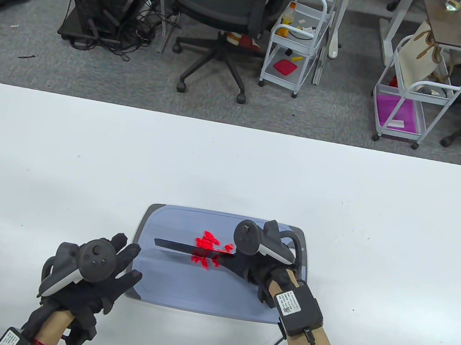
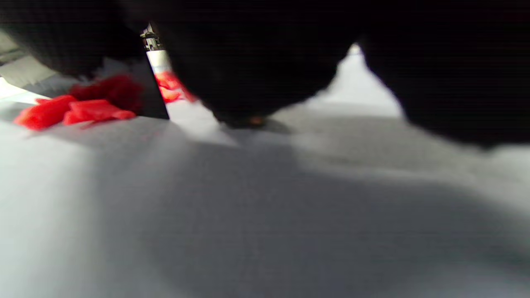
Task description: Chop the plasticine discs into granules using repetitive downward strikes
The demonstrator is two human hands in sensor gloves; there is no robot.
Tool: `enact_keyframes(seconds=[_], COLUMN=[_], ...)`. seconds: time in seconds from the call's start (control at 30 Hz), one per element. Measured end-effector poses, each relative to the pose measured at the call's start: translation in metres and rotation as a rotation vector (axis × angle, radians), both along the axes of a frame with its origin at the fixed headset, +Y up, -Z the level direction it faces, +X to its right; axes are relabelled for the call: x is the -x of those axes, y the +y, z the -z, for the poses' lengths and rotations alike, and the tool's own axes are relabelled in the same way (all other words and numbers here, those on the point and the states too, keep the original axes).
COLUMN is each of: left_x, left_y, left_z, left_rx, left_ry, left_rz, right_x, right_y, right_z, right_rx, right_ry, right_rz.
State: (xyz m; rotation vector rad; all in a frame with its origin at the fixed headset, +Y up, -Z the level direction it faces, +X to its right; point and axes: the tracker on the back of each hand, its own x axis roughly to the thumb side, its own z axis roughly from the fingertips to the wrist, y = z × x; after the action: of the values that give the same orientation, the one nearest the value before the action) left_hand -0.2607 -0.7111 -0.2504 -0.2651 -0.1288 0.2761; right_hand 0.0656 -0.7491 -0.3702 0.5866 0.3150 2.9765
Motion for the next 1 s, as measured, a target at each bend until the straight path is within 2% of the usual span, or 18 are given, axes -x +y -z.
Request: enact_keyframes(seconds=[0.07,0.23,0.33,0.4,0.57,0.73,0.77,0.87,1.0], left_x=[0.000,0.002,0.003,0.002,0.002,0.001,0.000,0.000,-0.001], left_y=[-0.001,-0.001,0.000,0.000,0.000,-0.001,-0.001,0.000,-0.001], left_z=[-0.001,-0.001,-0.002,-0.002,-0.002,-0.001,-0.001,-0.001,0.000], left_rx=[0.003,0.007,0.001,0.002,0.002,0.013,0.015,0.016,0.026], left_ry=[-0.001,0.005,0.004,0.001,0.001,0.003,0.005,0.005,0.004], left_rz=[0.003,0.008,0.002,0.004,0.004,0.008,0.008,0.003,0.006], right_x=[0.006,0.025,0.026,0.021,0.005,-0.002,-0.005,-0.009,0.001], right_y=[0.010,0.049,0.054,0.052,0.031,0.009,0.002,-0.001,0.007], right_z=[0.003,-0.004,-0.008,-0.007,-0.008,-0.006,-0.005,-0.005,-0.009], right_rx=[0.021,-0.030,0.018,0.033,0.124,0.108,0.071,0.075,0.064], right_ry=[0.003,0.022,-0.006,-0.015,-0.057,-0.038,-0.020,-0.033,-0.043], right_rz=[-0.080,-0.224,-0.253,-0.245,-0.156,-0.108,-0.081,-0.016,-0.111])
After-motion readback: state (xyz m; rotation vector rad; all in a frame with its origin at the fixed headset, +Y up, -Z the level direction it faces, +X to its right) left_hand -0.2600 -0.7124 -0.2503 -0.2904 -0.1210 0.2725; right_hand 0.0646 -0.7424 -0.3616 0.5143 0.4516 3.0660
